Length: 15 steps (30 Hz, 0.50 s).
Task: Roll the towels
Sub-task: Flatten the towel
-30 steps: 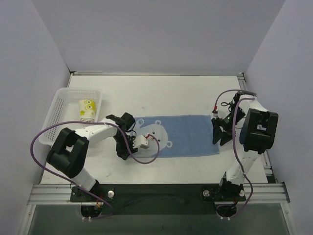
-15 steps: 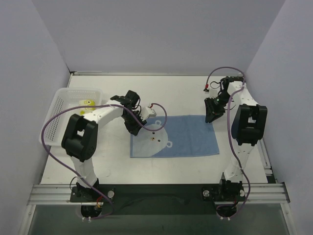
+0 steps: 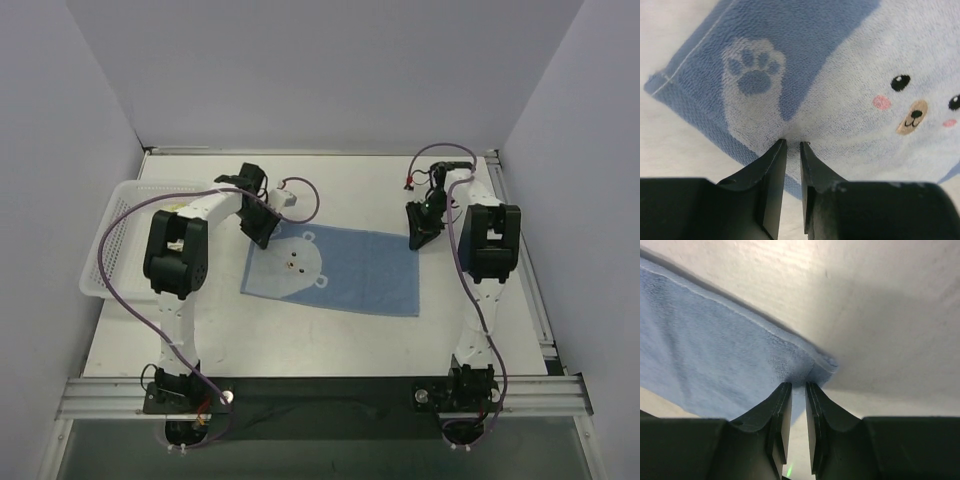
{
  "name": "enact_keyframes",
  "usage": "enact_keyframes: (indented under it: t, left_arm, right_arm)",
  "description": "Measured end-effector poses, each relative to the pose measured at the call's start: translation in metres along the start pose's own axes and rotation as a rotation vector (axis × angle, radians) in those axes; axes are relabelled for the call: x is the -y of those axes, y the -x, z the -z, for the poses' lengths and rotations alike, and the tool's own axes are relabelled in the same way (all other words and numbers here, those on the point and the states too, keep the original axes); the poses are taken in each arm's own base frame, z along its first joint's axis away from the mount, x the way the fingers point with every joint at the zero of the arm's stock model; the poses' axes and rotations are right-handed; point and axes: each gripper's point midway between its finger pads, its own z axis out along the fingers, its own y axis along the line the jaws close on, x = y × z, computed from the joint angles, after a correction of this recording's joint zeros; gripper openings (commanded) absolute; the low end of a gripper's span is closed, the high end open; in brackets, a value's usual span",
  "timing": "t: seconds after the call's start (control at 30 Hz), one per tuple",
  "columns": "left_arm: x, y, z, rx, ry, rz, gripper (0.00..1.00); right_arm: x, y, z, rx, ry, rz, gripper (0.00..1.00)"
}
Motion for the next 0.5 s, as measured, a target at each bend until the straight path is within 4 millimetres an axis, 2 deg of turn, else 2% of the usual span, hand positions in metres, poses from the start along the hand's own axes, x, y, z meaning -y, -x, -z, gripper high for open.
enact_keyframes:
  t: [0.1, 0.2, 0.3, 0.33, 0.4, 0.43, 0.5]
  left_arm:
    - [-0.031, 0.004, 0.004, 0.011, 0.041, 0.02, 0.31]
    - [-0.049, 0.005, 0.007, 0.013, 0.064, 0.024, 0.33]
    - [-0.05, 0.005, 0.008, 0.004, 0.063, 0.017, 0.35]
    - [-0.049, 0.004, 0.008, 0.001, 0.059, 0.017, 0.37]
    - [-0.044, 0.004, 0.009, 0.0, 0.035, 0.019, 0.41]
    - [-0.041, 0.004, 0.01, 0.003, 0.023, 0.021, 0.43]
    - [-0.035, 0.005, 0.016, 0.022, -0.009, 0.035, 0.44]
  right_arm:
    - [-0.003, 0.015, -0.005, 0.014, -0.007, -0.001, 0.19]
    - [-0.004, 0.038, -0.005, 0.052, -0.018, 0.0, 0.19]
    - [-0.004, 0.06, -0.006, 0.097, -0.032, 0.006, 0.2]
    - [-0.003, 0.065, -0.005, 0.111, -0.039, 0.009, 0.24]
    - [-0.003, 0.068, -0.003, 0.123, -0.042, 0.01, 0.3]
    - [-0.003, 0.068, -0.002, 0.126, -0.041, 0.009, 0.38]
    - [-0.005, 0.064, 0.001, 0.128, -0.034, 0.01, 0.42]
